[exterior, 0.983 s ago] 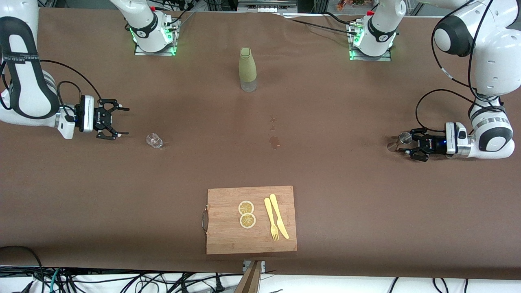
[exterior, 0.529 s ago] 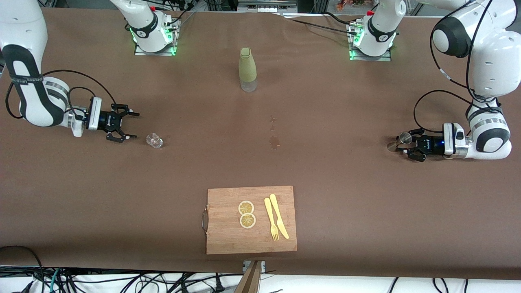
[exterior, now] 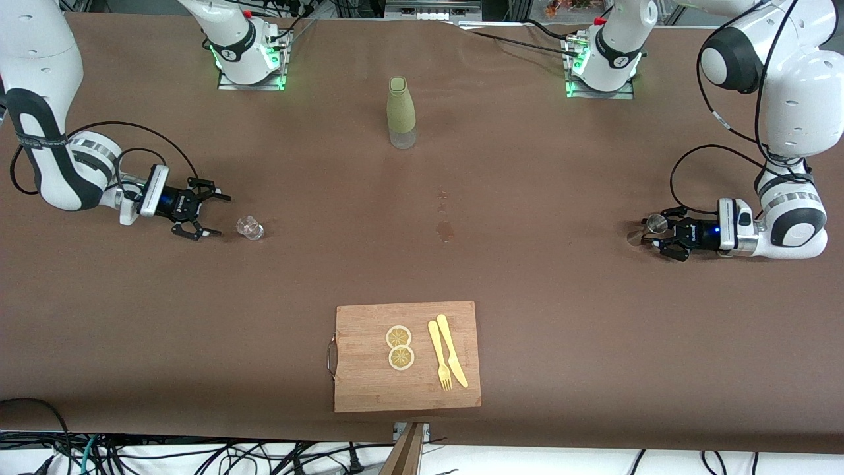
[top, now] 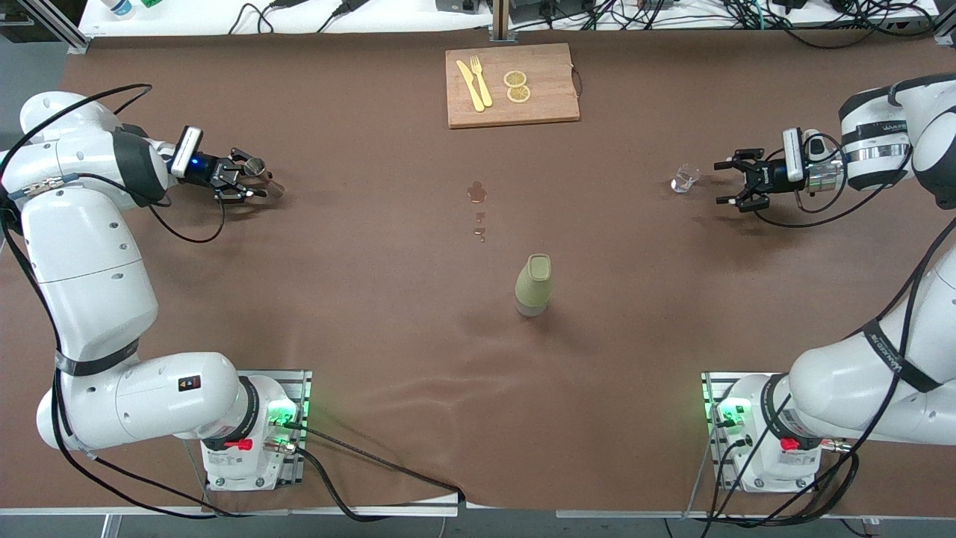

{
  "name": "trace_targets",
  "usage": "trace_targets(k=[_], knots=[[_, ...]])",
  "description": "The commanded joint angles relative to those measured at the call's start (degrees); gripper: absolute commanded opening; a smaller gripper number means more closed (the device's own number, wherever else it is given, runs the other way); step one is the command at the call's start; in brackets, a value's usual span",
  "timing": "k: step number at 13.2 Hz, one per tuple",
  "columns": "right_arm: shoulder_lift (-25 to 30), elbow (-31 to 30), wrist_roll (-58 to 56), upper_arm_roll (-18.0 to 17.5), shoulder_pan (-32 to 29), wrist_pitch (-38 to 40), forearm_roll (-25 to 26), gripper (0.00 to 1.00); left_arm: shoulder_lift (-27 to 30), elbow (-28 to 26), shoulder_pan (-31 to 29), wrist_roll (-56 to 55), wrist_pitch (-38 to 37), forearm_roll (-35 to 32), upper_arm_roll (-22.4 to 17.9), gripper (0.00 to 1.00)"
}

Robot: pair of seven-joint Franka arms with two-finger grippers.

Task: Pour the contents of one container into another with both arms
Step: 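Close the left gripper on the jigger while the right gripper grasps the beaker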

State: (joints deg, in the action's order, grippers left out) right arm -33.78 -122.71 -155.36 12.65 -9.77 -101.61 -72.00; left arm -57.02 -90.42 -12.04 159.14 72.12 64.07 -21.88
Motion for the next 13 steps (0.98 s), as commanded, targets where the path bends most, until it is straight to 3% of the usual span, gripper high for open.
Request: trace_targets(k=[1,5,10,12,13], knots=[[-3.5,3.0,-2.1,-0.1,-0.7,3.5,-3.1,1.0,-1.0,0.2,0.9,13.6,-2.4,0.7,-1.7,0.51],[-5.8,3.5,-2.4,-0.4,-0.5,5.1,-4.6,1.0,-1.0,0.1,1.1,13.7,-2.4,0.7,-1.7,0.49],[-6.0,3.9,-2.7,-2.3,-0.2,5.2,-7.4,1.0,-1.1,0.0,1.1,13.7,-2.2,0.9,-1.7,0.29],[-6.3,4.1,-2.7,-3.0,0.1,5.1,-8.5,1.0,-1.3,0.0,1.1,13.7,-2.0,0.9,-1.7,0.18],[-6.8,4.1,-2.8,-3.2,0.2,5.1,-9.0,1.0,-1.3,0.1,1.1,13.7,-1.9,1.0,-1.7,0.07]])
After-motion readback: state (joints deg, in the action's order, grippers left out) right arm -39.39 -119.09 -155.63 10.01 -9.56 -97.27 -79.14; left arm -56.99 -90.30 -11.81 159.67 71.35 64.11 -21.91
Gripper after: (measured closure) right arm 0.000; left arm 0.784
